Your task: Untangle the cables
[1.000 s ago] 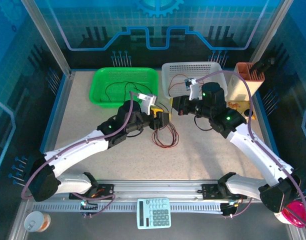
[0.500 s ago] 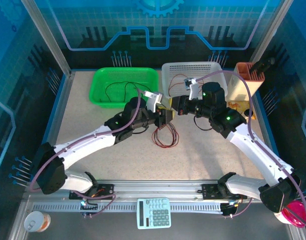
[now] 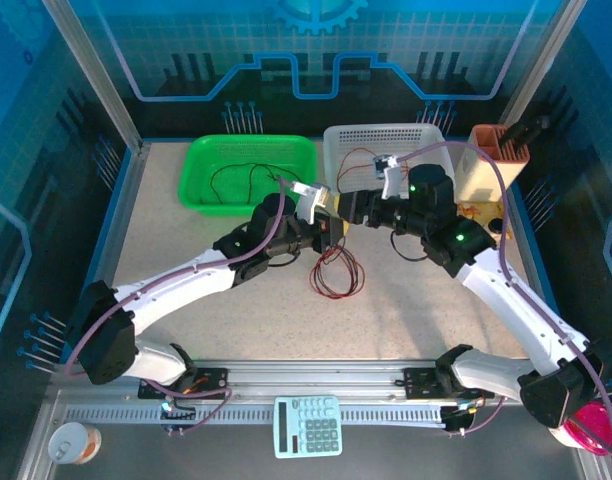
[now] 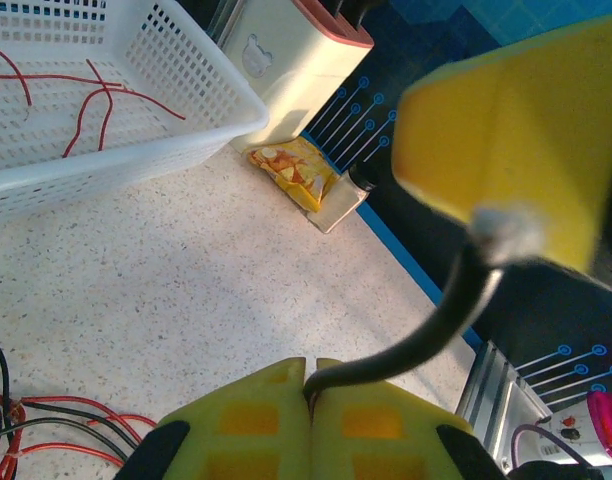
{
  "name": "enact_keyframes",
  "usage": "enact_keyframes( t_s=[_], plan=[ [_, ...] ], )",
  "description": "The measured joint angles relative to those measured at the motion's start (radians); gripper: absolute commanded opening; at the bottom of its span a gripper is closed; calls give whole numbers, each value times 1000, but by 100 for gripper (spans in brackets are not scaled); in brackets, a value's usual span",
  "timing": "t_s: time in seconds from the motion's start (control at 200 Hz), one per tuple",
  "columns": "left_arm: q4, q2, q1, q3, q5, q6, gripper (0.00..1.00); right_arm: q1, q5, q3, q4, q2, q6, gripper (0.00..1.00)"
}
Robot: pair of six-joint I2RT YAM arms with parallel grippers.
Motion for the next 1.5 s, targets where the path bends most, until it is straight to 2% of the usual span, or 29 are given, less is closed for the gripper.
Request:
enact_keyframes(
  t_s=[0.25, 0.58, 0.765, 0.895, 1.035, 1.15, 1.26, 1.386, 1.501],
  plan=[
    [-16, -8, 0, 45, -12, -19, 0, -81, 52, -115, 1, -137, -29, 74],
    [-24, -10, 0, 100, -36, -69, 0, -66, 63, -500, 100, -259, -84, 75],
    [-24, -10, 0, 114, -39, -89, 0, -22, 66, -595, 193, -289, -105, 78],
    [-23, -10, 0, 121, -39, -107, 0, 19, 90, -599, 296, -213, -105, 80],
    [-23, -10, -1, 130, -39, -125, 0, 65, 120, -581, 402, -58, -105, 78],
    [-24, -10, -4, 140, -41, -133, 0, 98, 163, -543, 483, 72, -106, 70],
    [-27, -11, -6, 156, -41, -140, 0, 103, 208, -523, 561, 172, -101, 57],
    [-47, -25, -7, 181, -41, -153, 0, 103, 247, -518, 618, 266, -97, 47],
    [-81, -51, -8, 211, -42, -154, 0, 103, 269, -519, 652, 314, -91, 43]
  ],
)
